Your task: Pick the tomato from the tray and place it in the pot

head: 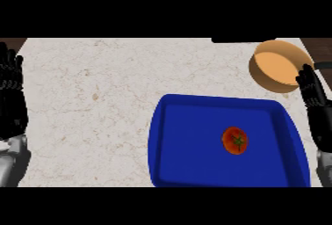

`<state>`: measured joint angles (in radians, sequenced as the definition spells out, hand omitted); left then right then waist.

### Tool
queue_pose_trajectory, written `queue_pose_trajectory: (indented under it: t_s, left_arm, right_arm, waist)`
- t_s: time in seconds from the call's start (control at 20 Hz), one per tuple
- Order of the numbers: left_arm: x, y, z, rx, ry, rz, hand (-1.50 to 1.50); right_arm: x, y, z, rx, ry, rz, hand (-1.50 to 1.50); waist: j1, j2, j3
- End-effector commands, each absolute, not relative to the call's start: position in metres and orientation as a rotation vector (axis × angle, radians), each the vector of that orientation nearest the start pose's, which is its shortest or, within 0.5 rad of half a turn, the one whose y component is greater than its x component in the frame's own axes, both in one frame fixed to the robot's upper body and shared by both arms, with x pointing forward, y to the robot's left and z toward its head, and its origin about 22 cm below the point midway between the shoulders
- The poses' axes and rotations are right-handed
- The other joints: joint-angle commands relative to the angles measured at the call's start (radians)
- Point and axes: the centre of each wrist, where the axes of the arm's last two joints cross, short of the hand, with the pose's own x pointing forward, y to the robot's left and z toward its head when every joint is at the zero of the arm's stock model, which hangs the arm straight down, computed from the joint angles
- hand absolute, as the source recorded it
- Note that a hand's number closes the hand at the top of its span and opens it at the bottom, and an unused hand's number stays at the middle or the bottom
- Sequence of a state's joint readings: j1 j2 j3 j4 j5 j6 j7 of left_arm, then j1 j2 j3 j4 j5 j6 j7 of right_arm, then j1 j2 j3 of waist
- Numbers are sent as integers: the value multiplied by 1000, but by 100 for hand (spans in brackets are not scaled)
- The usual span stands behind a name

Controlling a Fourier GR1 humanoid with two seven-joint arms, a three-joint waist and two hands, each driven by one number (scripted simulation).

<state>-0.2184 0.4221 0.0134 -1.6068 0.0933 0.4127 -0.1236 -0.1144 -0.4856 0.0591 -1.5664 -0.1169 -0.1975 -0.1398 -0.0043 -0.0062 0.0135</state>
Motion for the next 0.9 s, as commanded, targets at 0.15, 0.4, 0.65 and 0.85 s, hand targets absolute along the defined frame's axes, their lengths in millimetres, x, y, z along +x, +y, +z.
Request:
queue_pose_trajectory:
  t_s: [0.15, 0.4, 0.65, 0.85]
  left_arm:
    - [295, 263, 93, 277, -1929, -4, 0]
    - [295, 246, 78, 90, -1809, 1, 0]
    - [299, 246, 80, 69, -1805, 19, 0]
    - [304, 253, 88, 74, -1797, 35, 0]
  right_arm:
    - [295, -253, 124, 358, -2066, 675, 150]
    - [320, -297, 176, 318, -2284, 974, -150]
    - [323, -313, 175, 602, -2355, 1232, -150]
    - [323, -339, 184, 555, -2370, 1408, -150]
  waist:
    - [85, 24, -9]
    - [74, 40, -8]
    - [72, 42, -4]
    - [55, 34, -5]
